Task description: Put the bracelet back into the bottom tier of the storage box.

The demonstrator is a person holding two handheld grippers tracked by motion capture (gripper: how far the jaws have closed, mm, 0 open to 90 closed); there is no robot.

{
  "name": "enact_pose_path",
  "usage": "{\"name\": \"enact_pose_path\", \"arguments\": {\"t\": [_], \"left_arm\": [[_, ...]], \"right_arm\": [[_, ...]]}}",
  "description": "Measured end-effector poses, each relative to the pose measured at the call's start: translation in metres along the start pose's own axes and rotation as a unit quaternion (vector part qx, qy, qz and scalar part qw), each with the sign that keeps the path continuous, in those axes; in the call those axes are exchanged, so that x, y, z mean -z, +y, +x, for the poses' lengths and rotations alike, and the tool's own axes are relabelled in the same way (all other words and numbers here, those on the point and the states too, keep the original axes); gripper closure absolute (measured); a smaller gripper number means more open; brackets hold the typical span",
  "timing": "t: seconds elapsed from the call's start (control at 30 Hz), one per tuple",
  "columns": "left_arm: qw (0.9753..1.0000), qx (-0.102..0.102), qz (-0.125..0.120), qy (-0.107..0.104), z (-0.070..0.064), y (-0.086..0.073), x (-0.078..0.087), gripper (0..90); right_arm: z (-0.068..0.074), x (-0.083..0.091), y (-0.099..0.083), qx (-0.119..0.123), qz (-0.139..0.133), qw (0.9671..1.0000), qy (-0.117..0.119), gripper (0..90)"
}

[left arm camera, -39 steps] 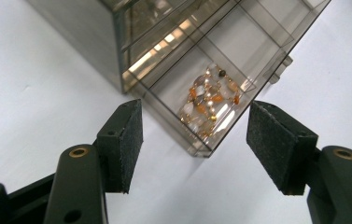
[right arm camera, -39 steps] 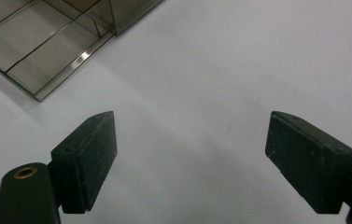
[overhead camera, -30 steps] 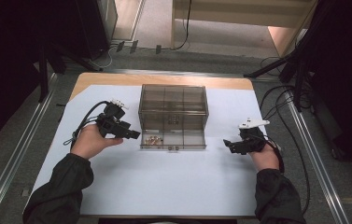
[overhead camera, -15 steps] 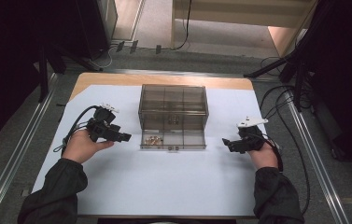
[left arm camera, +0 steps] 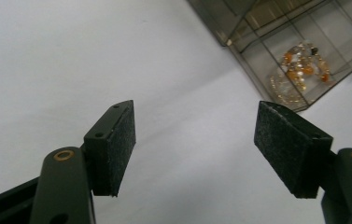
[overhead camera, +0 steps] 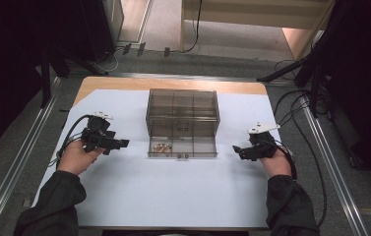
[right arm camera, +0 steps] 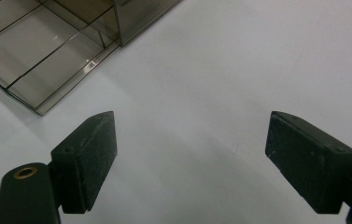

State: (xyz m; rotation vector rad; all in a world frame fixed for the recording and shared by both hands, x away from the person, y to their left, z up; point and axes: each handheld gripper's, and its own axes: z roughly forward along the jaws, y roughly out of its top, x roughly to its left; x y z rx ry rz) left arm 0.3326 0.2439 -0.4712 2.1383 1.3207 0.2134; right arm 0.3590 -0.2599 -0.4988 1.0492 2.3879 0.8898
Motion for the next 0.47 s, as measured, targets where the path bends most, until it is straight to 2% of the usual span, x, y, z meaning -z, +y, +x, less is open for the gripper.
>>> {"name": "enact_pose_path", "arguments": {"t": [0.13, 0.3, 0.47], "left_arm": [[0.9999, -0.007, -0.005, 0.01, 0.0037, -0.0031, -0.0006, 28.2], [0.9999, -0.003, -0.003, 0.016, 0.0065, -0.0049, -0.0027, 24.5], [0.9999, -0.007, -0.008, 0.012, 0.0077, -0.0062, -0.0028, 22.3]], "right_arm": [[0.0005, -0.0002, 0.0002, 0.0, 0.001, 1.0, -0.001, 17.5], [0.0005, -0.0006, 0.0, 0.001, 0.001, 1.0, 0.0, 17.5], [0.0005, -0.0006, 0.0003, 0.001, 0.001, 1.0, 0.0, 17.4]]}}
